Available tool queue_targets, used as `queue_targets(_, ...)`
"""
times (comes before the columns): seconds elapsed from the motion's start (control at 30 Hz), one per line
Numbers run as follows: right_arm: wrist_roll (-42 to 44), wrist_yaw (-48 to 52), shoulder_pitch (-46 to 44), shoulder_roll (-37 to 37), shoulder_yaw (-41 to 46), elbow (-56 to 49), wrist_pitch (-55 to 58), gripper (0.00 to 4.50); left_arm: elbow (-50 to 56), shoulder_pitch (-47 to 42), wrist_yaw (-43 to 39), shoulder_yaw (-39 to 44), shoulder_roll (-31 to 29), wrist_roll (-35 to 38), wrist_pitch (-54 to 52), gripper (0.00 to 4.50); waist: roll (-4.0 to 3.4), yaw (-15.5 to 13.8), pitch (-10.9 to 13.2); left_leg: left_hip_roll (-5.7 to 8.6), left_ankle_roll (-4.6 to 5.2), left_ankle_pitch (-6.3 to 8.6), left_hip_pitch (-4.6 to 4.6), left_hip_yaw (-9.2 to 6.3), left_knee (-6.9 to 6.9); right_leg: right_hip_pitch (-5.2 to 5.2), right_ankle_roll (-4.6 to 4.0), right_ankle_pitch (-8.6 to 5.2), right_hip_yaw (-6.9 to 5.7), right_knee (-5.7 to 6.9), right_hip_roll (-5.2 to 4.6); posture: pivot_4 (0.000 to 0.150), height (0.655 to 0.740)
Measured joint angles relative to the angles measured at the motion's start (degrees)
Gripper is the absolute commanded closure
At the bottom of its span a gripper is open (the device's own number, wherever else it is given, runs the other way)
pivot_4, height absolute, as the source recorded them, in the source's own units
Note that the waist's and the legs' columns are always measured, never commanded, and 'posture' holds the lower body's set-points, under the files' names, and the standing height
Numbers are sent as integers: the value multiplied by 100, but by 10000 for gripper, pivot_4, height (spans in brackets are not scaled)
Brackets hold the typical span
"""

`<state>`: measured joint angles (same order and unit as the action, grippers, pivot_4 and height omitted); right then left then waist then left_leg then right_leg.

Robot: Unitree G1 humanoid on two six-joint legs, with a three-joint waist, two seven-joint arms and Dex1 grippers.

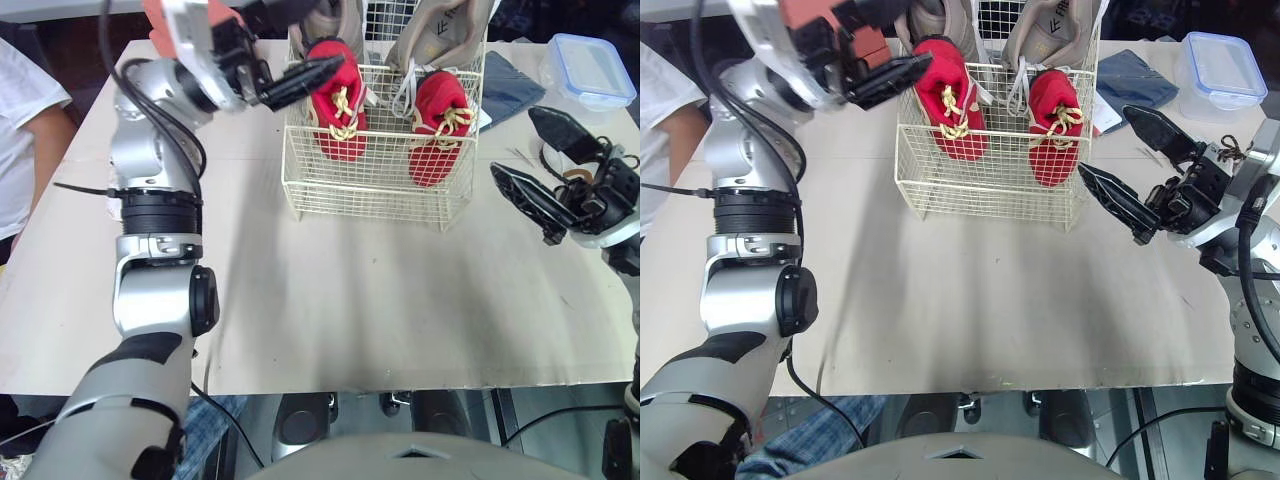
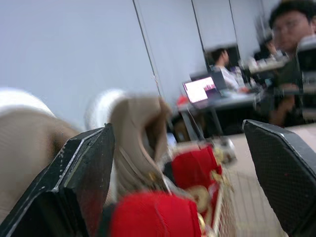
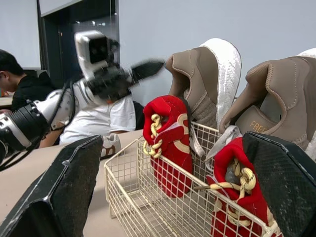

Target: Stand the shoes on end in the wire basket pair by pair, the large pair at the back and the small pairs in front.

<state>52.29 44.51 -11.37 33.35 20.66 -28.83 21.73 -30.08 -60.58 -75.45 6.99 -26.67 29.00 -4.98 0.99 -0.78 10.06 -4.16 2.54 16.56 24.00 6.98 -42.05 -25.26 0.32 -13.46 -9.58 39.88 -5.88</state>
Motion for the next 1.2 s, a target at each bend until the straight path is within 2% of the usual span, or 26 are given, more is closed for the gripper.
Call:
queue_targets(0.1,-12,-17,103,-39,0,-47,-49,0,-248,4,-168,-249,35,-137,-177,149,0,1,0,1,0,0,0,2,1,-1,0,0,0,0,1,1500,6860)
queue_targets(0.23,-14,-73,219,-55,18,-130,-85,0,-646,-12,-100,-538,-119,-745,-49,149,-1,7,-1,-1,0,0,-5,5,5,-1,1,-1,3,0,1,1500,6860)
queue_targets(0.43,-20,-119,264,-43,78,-137,-142,0,-616,-7,-167,-370,9,-520,-238,149,0,-8,0,-2,1,1,31,-7,-4,-22,0,0,3,-1,-3,1500,6860)
queue_targets(0.57,-117,-151,283,71,369,112,-219,0,-131,-6,-145,-217,5,-278,-366,149,0,-3,0,4,0,0,62,-13,-12,-48,-19,12,-2,0,0,1500,6860)
queue_targets(0.83,-1302,-838,72,401,773,1627,-620,0,1451,276,-34,-53,-324,315,-1371,149,-3,7,-1,0,-1,-1,54,-6,-13,-47,-15,9,-4,4,-2,1500,6860)
queue_targets(1.03,-2261,-1023,-49,1010,830,3304,-800,0,2772,1081,-27,-438,-1002,505,-2655,149,-6,11,1,-3,-2,-1,51,-1,-12,-47,-3,2,15,5,-2,1500,6860)
queue_targets(1.2,-2788,-759,-674,1483,667,5280,-989,0,3647,1405,278,-577,-1343,554,-3343,149,-6,5,1,-3,-2,-2,46,1,-14,-44,3,-1,19,7,-3,1500,6860)
